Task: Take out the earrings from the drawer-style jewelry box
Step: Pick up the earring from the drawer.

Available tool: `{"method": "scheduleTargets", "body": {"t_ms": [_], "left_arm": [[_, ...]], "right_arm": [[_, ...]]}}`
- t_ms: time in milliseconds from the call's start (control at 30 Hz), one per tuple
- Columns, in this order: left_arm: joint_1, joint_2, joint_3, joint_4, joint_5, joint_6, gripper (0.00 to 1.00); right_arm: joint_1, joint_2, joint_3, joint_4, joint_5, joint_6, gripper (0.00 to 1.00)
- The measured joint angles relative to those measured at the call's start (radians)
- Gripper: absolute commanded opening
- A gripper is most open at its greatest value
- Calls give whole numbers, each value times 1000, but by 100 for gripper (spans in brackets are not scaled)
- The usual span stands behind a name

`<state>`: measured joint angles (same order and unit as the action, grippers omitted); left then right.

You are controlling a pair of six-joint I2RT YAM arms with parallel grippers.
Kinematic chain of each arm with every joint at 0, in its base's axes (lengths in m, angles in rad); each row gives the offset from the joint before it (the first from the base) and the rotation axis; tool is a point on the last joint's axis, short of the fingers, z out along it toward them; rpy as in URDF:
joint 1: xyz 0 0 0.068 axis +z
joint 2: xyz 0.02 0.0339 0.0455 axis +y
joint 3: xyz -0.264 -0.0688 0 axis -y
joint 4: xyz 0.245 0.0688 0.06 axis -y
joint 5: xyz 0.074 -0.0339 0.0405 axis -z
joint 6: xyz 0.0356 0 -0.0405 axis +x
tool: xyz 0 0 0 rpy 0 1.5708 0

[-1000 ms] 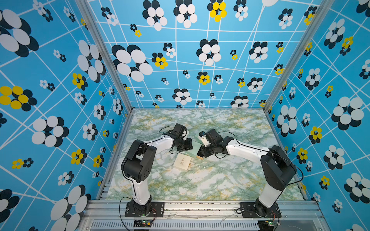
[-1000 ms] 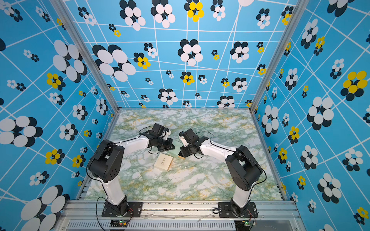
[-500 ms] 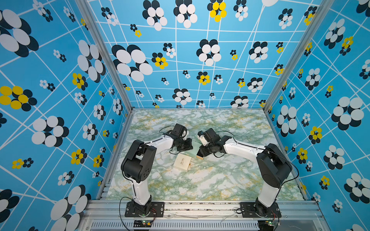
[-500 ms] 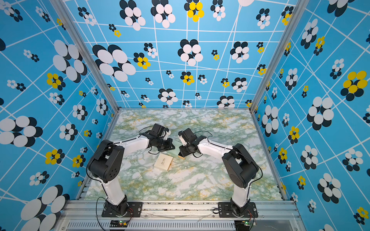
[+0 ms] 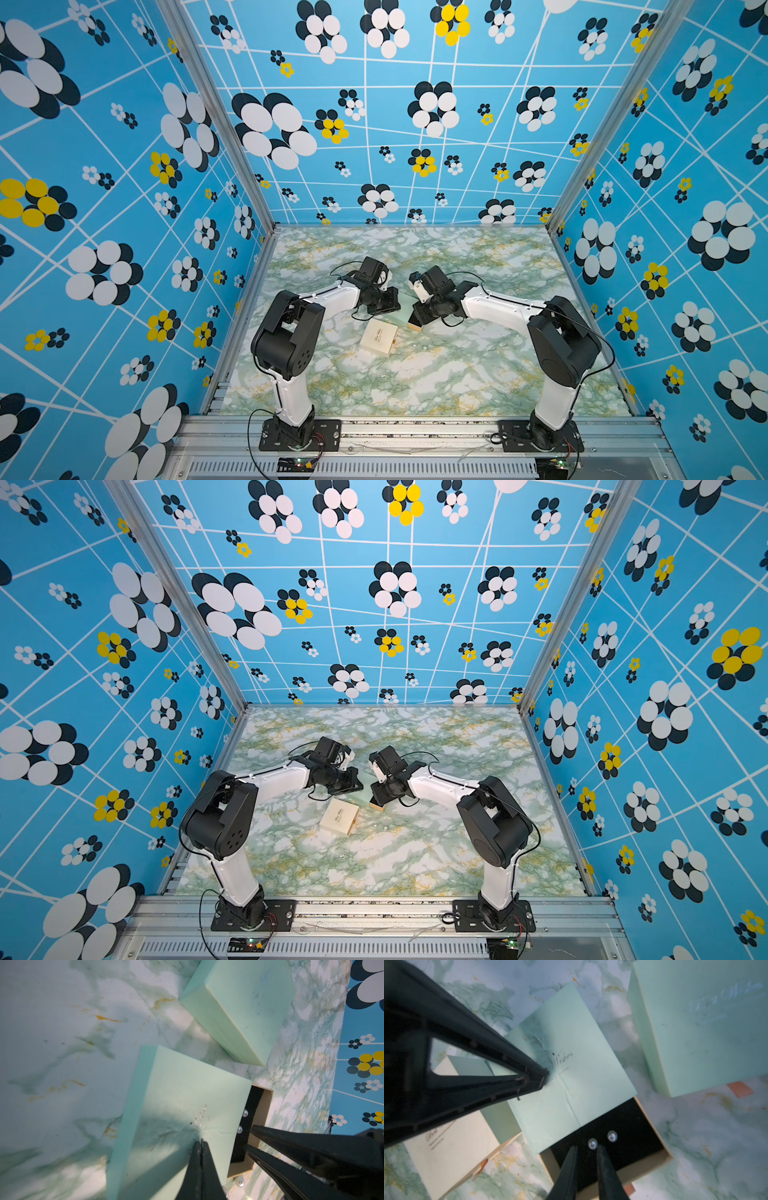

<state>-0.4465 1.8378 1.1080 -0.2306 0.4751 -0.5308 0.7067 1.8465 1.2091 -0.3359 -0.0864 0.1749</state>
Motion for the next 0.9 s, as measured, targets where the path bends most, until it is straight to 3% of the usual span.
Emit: {"method": "scheduleTargets", "body": {"t_ms": [900], "left_arm": [[0, 0, 0, 0, 0, 0, 0]], "right_arm": [[0, 45, 12, 7, 7, 0, 22]]}}
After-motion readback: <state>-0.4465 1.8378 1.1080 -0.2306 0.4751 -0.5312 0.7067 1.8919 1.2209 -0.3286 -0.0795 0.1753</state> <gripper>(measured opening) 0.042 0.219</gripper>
